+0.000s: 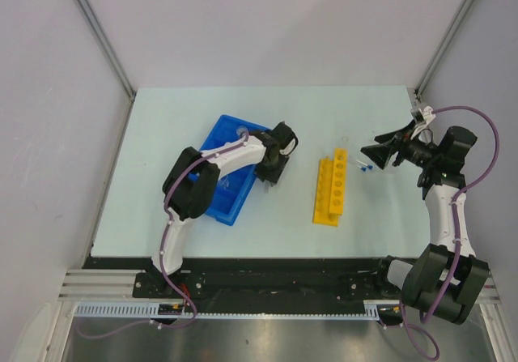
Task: Organize the chemistry lab equipment
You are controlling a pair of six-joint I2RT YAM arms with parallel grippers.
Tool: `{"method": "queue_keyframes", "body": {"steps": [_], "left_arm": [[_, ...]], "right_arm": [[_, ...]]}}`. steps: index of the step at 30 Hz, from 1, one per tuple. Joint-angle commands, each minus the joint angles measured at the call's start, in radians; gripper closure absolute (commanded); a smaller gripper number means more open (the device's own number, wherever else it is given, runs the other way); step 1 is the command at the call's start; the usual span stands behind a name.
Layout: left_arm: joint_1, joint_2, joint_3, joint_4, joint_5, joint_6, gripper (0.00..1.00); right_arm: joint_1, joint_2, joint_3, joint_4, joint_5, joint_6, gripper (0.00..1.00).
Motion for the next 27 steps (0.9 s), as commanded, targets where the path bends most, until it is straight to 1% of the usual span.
{"method": "queue_keyframes", "body": {"steps": [1,4,7,9,14,17,18,20,21,23,24,25,27], "left_arm": [[0.014,-0.017,-0.033,0.017,0.043,0.018,0.63],[0.014,-0.032,-0.064,0.046,0.077,0.02,0.7],[0.012,-0.071,-0.114,0.093,0.117,0.023,0.73],[0.014,-0.112,-0.148,0.139,0.16,0.026,0.75],[0.014,-0.224,-0.298,0.265,0.267,0.038,0.78],[0.012,-0.298,-0.37,0.34,0.339,0.044,0.79],[0.014,-0.313,-0.384,0.353,0.376,0.047,0.79],[0.012,-0.362,-0.426,0.385,0.421,0.049,0.8],[0.014,-0.39,-0.45,0.394,0.466,0.05,0.8],[0.014,-0.417,-0.476,0.423,0.51,0.047,0.8],[0.012,-0.434,-0.504,0.437,0.56,0.038,0.8],[0.012,-0.46,-0.516,0.46,0.583,0.034,0.8],[0.014,-0.489,-0.559,0.486,0.658,0.012,0.8]], "right_arm": [[-0.006,-0.01,-0.001,0.021,-0.028,-0.01,0.18],[-0.008,-0.014,-0.001,0.021,-0.034,-0.012,0.18],[-0.008,-0.024,-0.001,0.021,-0.045,-0.019,0.18],[-0.008,-0.033,-0.001,0.017,-0.052,-0.03,0.18],[-0.008,-0.056,-0.001,0.033,-0.097,-0.05,0.18],[-0.008,-0.057,0.021,0.032,-0.181,-0.078,0.16],[-0.006,-0.056,0.051,0.03,-0.245,-0.081,0.15],[-0.002,-0.039,0.088,0.023,-0.33,-0.085,0.13],[0.0,-0.036,0.12,0.03,-0.358,-0.079,0.13],[0.02,-0.022,0.13,0.203,-0.434,0.092,0.12],[0.032,-0.015,0.13,0.299,-0.453,0.174,0.12],[0.046,-0.007,0.128,0.473,-0.457,0.35,0.12],[0.091,0.005,0.128,0.62,-0.458,0.487,0.12]]}}
